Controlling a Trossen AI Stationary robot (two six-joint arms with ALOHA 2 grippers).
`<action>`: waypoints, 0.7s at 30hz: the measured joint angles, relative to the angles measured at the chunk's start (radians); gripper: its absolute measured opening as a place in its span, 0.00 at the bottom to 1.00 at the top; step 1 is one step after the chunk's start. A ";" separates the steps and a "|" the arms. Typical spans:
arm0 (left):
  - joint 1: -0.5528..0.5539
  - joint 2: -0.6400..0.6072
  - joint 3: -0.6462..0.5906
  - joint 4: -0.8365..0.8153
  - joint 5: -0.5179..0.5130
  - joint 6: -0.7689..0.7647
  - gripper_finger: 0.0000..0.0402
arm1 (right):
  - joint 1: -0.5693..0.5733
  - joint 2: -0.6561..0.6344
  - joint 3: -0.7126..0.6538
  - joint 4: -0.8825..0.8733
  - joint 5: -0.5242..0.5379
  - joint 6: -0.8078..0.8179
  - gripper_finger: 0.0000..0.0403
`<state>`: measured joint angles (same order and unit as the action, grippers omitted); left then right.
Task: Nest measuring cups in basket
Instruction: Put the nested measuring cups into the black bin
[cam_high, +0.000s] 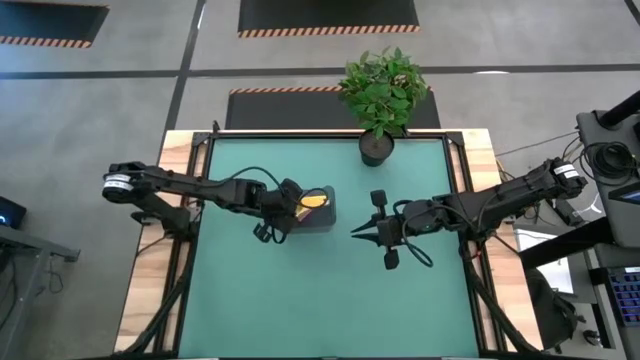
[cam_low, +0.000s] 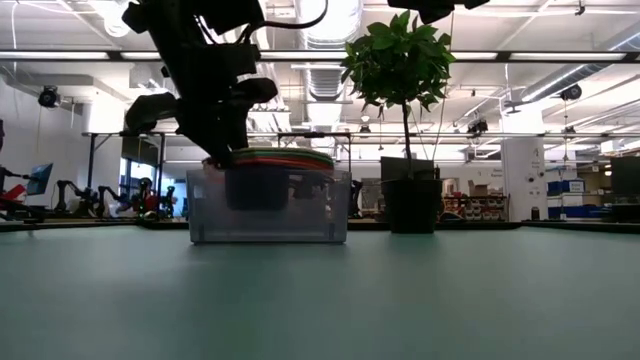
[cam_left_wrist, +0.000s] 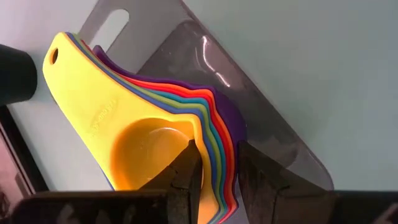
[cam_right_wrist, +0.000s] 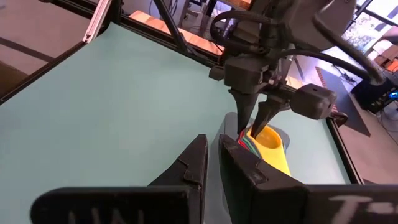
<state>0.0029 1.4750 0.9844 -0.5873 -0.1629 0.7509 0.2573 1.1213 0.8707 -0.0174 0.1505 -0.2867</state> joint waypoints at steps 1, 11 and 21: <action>0.004 0.000 0.000 0.003 0.005 0.000 0.16 | 0.000 0.000 0.000 0.000 0.000 0.000 0.07; 0.027 0.000 -0.051 0.082 0.019 -0.003 0.16 | -0.001 0.000 -0.004 0.000 0.001 0.007 0.07; 0.027 0.004 -0.082 0.130 0.024 -0.001 0.16 | -0.001 0.000 -0.004 0.000 0.008 0.014 0.07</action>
<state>0.0299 1.4794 0.9024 -0.4568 -0.1390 0.7498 0.2565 1.1213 0.8665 -0.0177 0.1589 -0.2722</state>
